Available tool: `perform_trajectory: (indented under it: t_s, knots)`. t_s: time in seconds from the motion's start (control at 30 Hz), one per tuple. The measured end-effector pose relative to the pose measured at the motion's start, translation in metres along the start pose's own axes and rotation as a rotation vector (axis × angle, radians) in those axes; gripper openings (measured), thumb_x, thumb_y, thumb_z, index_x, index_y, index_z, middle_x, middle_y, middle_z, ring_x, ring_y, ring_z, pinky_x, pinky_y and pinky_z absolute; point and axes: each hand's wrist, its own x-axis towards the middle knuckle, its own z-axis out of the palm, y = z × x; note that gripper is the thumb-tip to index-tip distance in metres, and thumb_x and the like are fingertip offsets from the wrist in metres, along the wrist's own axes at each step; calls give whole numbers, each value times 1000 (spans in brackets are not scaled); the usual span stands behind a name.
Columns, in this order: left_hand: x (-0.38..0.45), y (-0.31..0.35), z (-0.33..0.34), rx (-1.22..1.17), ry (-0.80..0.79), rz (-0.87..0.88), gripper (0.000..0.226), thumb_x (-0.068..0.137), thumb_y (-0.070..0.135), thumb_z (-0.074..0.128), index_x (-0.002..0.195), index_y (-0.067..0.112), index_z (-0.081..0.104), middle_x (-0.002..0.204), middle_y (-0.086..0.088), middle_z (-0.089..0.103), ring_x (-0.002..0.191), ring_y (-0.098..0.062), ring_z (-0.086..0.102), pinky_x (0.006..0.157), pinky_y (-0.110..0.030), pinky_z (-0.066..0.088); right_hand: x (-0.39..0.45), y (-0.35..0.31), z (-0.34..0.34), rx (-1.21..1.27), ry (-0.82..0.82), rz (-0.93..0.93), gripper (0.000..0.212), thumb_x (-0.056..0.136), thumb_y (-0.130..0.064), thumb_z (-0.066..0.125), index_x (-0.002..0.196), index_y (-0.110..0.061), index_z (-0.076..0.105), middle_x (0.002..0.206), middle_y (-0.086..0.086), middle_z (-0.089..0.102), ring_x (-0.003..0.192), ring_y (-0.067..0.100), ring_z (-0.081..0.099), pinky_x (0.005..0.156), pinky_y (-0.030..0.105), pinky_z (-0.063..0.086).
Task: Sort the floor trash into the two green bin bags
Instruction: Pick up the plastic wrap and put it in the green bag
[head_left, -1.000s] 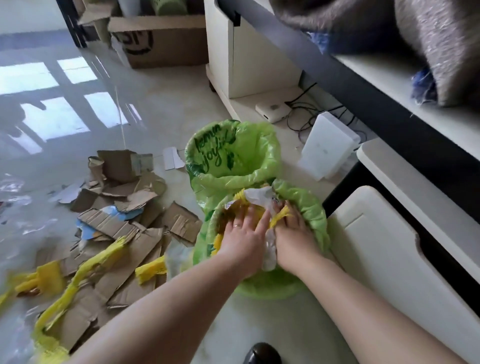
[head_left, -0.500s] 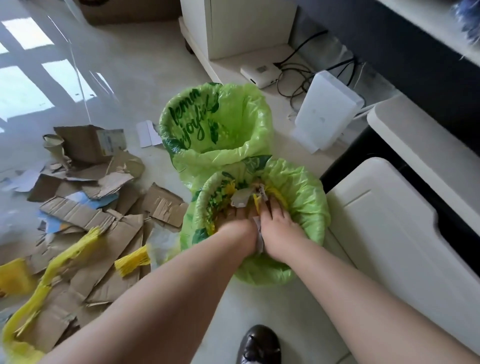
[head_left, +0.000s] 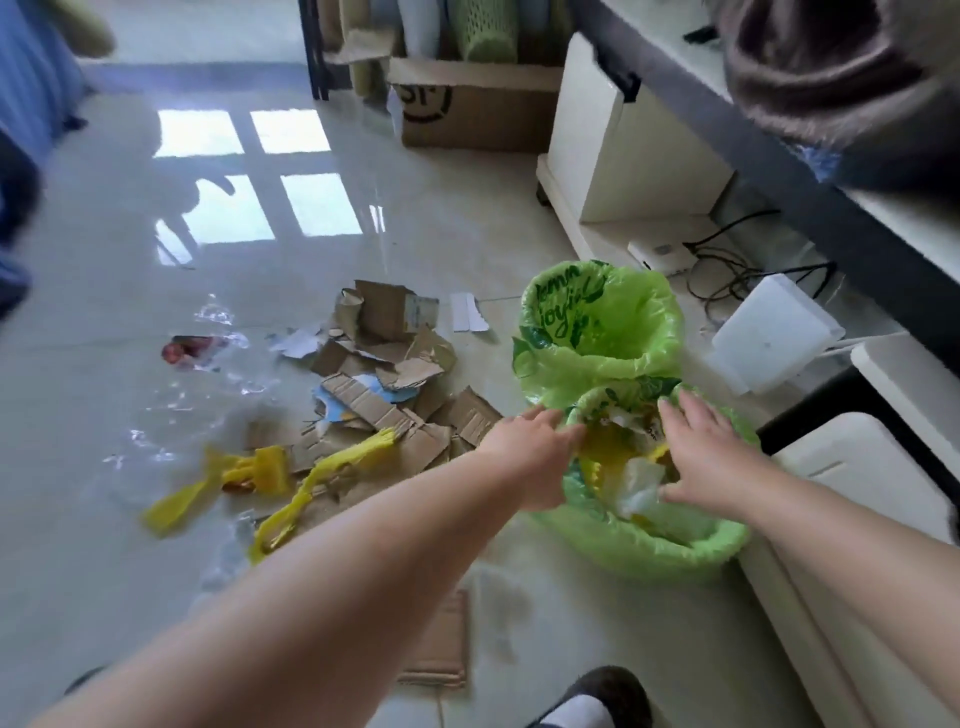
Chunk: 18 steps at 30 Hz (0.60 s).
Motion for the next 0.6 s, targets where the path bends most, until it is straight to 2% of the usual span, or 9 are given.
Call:
perform_trajectory:
  t_s: [0.07,0.13,0.2,0.27,0.33,0.43,0.6]
  knots:
    - [-33,-25,-11,13,-9,-68,67,80,30,66,140,20,36,144,-12,38,135,-33,35,102,-48,43,-8,-34,-25,-9,73,-61,104,81,-36,69,150,-15,-5,157,12,-14,146,30,-7,118,47,13]
    - [-69,-57,-27,72,-39,-148,55,80,28,63,131,19,46,129,-9,50,121,-30,48,88,-43,52,-16,-81,-44,-5,139,-155,98,81,-38,68,150,-20,0,158,10,-12,146,29,-7,118,47,15]
    - [-109,-92,-45,143,-53,-229,50,80,28,62,127,18,50,119,-7,55,111,-28,55,79,-38,54,-27,-131,-55,6,179,-262,93,83,-37,67,150,-23,4,158,8,-10,146,27,-7,118,46,14]
    - [-151,-126,-65,189,-38,-330,52,81,30,63,130,17,49,120,-7,57,108,-27,57,74,-32,51,-38,-178,-62,-12,205,-360,91,83,-36,66,150,-24,5,159,8,-9,147,28,-5,118,46,13]
    - [-191,-160,-82,177,-16,-444,58,83,31,64,135,16,45,128,-9,55,114,-28,55,79,-31,48,-47,-219,-67,-41,231,-445,90,84,-35,65,150,-25,5,159,8,-8,147,28,-5,118,45,11]
    - [-245,-202,-104,130,26,-602,65,84,33,64,140,13,38,138,-12,49,124,-30,48,98,-36,43,-52,-271,-77,-53,268,-532,88,84,-33,65,150,-27,7,159,7,-7,147,27,-4,116,44,14]
    - [-293,-262,-111,87,81,-748,69,84,34,64,143,16,33,138,-11,48,122,-32,49,95,-37,44,-35,-337,-90,-86,286,-621,83,84,-35,63,149,-25,13,159,9,0,146,27,1,118,41,16]
